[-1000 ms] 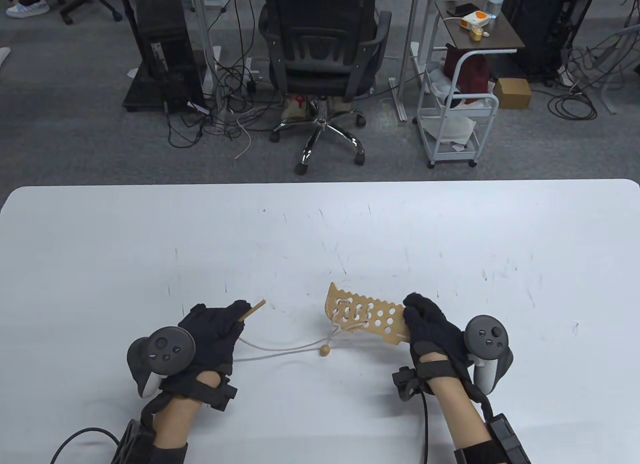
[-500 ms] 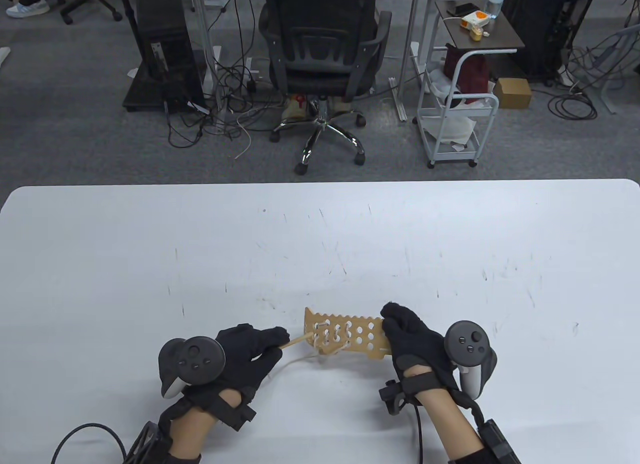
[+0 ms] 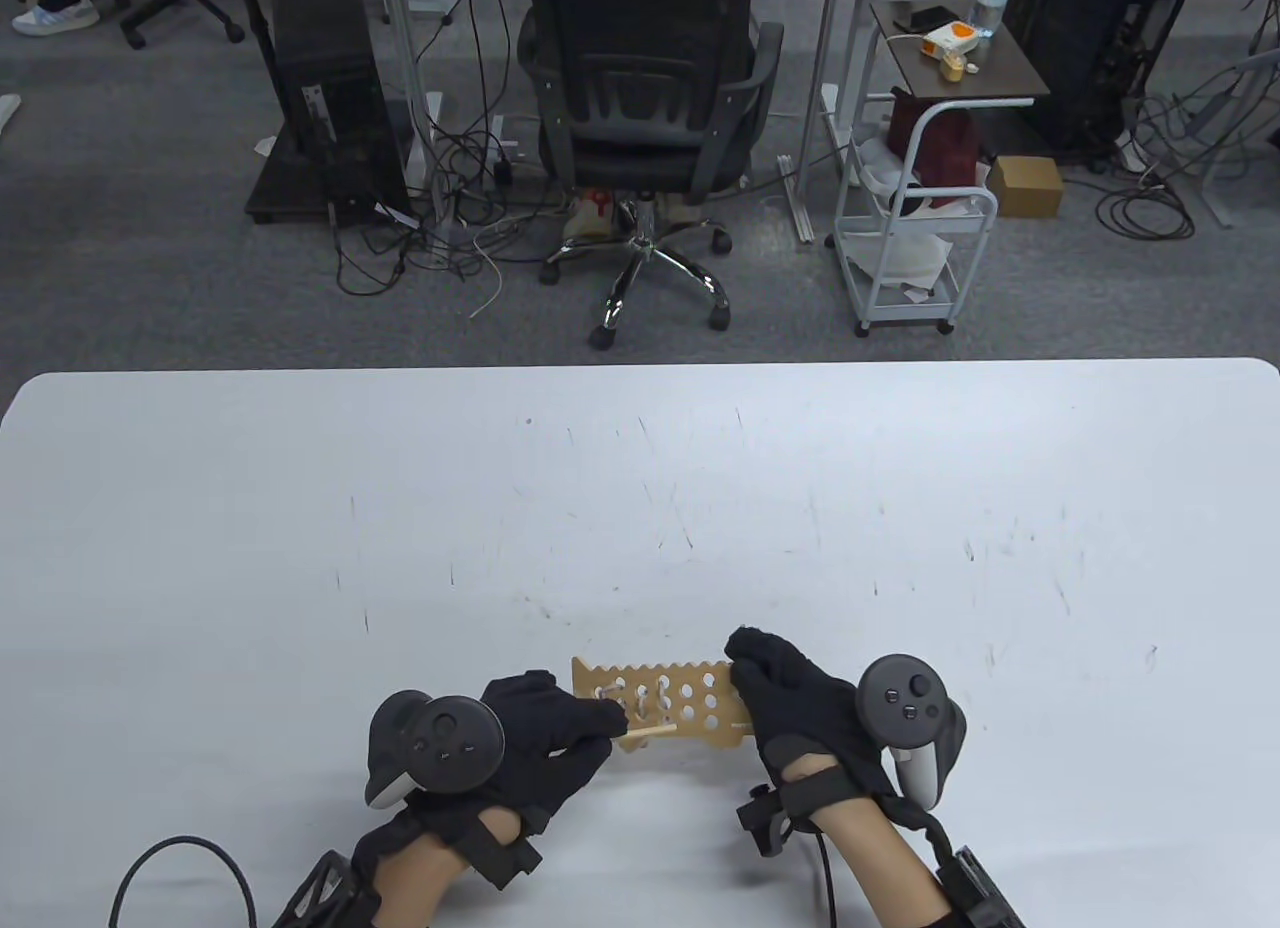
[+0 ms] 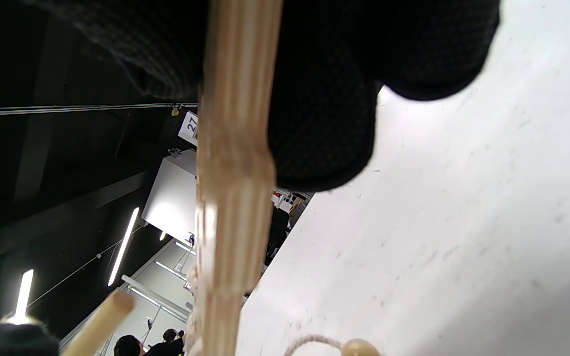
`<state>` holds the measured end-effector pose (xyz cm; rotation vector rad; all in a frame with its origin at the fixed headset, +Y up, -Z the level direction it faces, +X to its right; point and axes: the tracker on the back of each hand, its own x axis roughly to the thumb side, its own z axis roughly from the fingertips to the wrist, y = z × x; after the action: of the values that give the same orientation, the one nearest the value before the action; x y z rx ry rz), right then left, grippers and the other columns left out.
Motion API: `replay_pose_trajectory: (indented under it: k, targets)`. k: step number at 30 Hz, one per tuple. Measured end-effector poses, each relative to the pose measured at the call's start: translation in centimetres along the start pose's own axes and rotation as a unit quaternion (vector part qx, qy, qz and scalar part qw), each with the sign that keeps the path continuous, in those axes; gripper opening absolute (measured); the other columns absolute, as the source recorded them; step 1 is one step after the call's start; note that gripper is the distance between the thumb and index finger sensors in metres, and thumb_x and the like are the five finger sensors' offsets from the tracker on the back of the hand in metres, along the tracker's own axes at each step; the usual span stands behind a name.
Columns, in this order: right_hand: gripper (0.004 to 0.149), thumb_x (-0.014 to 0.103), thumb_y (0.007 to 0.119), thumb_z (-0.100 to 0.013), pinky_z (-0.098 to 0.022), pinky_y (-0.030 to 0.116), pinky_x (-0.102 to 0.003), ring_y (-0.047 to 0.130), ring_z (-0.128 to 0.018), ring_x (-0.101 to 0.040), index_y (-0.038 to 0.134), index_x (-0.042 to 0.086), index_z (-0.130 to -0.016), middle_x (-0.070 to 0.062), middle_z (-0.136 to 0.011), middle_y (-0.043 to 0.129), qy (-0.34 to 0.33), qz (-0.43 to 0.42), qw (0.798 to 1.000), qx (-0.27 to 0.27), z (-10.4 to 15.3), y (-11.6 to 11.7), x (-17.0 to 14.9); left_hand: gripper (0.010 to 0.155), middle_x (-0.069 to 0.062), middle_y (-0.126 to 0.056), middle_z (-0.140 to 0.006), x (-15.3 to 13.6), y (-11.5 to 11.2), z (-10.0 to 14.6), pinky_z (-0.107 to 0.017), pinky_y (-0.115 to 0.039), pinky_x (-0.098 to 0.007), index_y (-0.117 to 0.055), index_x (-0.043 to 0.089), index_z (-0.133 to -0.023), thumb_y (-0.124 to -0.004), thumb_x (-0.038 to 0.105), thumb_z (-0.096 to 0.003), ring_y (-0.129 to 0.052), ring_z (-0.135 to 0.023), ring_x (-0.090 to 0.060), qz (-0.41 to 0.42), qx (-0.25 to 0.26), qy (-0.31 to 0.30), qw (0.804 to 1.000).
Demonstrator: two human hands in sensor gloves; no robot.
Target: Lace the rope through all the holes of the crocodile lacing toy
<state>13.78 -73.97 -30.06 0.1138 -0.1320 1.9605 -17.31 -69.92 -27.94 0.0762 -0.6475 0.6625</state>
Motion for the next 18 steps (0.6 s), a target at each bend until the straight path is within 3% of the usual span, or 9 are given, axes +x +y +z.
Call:
replay_pose_trajectory:
  k: [12,18]
  targets:
    - [0.046,0.036,0.083,-0.046,-0.034,0.085,-0.040,0.109,-0.036,-0.019,0.079,0.014,-0.086,-0.007,-0.066,0.103,-0.013,0.017,1.000,0.023,0.6,1.0,0.9,0.039,0.003,-0.107,-0.056,0.9,-0.3,-0.1,-0.066,-0.068,-0.052,-0.093,0.030,-0.080,-0.094,0.043,-0.0424,-0.100,-0.057,-0.025,-0.020,-0.005,0.005,1.000]
    - [0.044,0.036,0.088,-0.044,-0.032,0.088,-0.039,0.111,-0.038,-0.020,0.085,0.019,-0.083,-0.008,-0.066,0.104,-0.012,0.004,0.999,0.035,0.7,1.2,0.9,0.041,0.001,-0.108,-0.059,1.2,-0.5,-0.1,-0.068,-0.066,-0.054,-0.093,0.028,-0.081,-0.093,0.041,-0.0415,-0.101,-0.060,-0.026,0.000,-0.003,-0.002,1.000]
